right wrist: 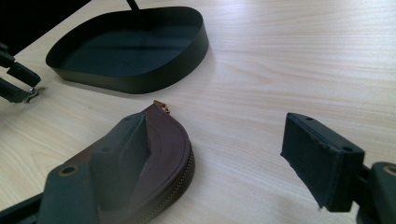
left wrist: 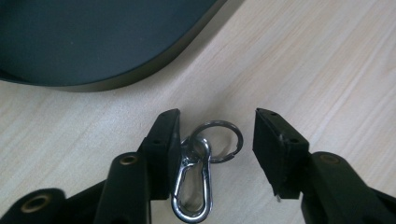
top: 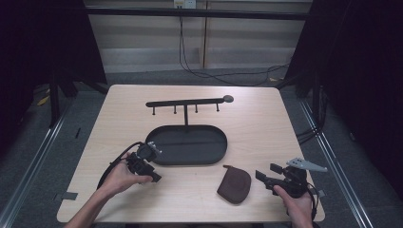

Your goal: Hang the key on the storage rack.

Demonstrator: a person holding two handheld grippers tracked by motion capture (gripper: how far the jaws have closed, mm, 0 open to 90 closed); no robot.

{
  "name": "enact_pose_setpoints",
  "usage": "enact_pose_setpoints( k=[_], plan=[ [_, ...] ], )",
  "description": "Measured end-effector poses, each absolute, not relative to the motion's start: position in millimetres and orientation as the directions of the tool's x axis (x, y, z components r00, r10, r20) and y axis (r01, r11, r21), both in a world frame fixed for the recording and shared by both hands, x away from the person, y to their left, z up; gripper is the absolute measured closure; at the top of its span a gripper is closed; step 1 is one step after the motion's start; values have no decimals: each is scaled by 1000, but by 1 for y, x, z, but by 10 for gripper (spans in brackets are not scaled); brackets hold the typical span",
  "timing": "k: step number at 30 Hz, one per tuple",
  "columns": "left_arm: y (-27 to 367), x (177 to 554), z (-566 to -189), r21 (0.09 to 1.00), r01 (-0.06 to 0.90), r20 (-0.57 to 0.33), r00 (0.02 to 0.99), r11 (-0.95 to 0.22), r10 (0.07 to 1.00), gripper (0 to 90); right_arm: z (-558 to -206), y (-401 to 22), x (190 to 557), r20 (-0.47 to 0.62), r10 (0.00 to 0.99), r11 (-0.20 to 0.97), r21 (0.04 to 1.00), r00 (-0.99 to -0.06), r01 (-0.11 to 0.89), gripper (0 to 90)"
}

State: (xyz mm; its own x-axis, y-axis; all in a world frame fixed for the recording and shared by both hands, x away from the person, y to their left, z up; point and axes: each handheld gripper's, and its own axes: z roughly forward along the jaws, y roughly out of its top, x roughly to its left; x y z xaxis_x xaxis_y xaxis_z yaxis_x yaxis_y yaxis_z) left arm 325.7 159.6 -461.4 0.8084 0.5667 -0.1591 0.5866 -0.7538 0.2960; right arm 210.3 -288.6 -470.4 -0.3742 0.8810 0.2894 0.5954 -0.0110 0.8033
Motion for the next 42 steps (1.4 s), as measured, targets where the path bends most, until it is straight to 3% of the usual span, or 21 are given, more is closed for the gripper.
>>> enact_pose_setpoints(
  k=[6,11,19,22,32,35,42],
  plan=[
    [156,325,-467,278,576,-135,816,-769,563,490,-470,-288,210,290,881,-12,803,-373,596,228],
    [158,324,-463,283,568,-137,822,-773,553,601,-471,-289,211,289,882,-10,801,-372,598,229],
    [165,323,-457,278,562,-142,826,-779,546,704,-471,-289,210,290,883,-13,801,-370,598,229],
    [164,326,-458,286,556,-137,830,-781,540,654,-471,-289,211,291,882,-13,801,-370,599,229],
    [155,331,-466,256,519,-127,854,-816,504,678,-471,-289,211,294,881,-14,798,-371,602,227],
    [154,329,-466,250,504,-118,863,-827,491,758,-471,-288,211,297,880,-12,794,-370,607,224],
    [157,329,-464,252,509,-136,861,-823,491,821,-472,-288,211,293,883,-11,794,-367,608,224]
  ],
)
